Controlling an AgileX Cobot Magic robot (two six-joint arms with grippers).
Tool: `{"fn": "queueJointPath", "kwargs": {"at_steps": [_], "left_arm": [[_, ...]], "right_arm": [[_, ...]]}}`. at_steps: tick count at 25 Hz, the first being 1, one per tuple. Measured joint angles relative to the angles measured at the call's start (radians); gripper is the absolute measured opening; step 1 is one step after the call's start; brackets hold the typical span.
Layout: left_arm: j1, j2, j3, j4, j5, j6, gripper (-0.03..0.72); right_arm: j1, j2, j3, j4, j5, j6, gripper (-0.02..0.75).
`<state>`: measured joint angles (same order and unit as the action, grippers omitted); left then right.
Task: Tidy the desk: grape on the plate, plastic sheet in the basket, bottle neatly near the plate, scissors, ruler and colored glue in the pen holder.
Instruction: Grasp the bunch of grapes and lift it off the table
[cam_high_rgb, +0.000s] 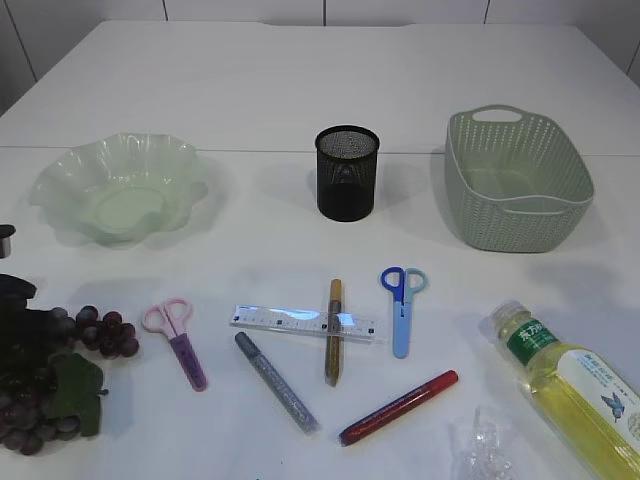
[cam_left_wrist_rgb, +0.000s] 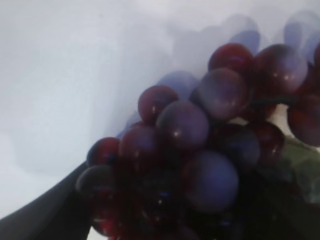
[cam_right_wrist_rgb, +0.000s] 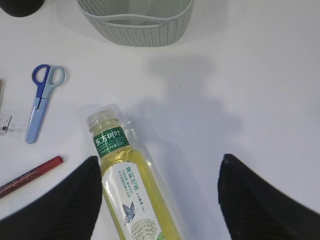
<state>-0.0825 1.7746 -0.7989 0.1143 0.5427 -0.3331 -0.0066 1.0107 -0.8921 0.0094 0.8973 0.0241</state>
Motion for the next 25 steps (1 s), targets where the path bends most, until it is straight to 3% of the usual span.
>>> {"fn": "queueJointPath", "kwargs": {"at_steps": [6,16,25], "left_arm": [[0.000,0.029,-0.004,-0.002,-0.007,0.000,0.547],[0.002,0.029,-0.008,0.004,-0.007,0.000,0.247],[0.002,-0.011,-0.008,0.014,-0.003,0.000,0.204]], "right_arm": [[0.000,0.000,0.000,0.000,0.000,0.000,0.562],[0.000,0.000,0.000,0.000,0.000,0.000,0.563],[0.000,0.000,0.000,0.002,0.000,0.000,0.563]]}}
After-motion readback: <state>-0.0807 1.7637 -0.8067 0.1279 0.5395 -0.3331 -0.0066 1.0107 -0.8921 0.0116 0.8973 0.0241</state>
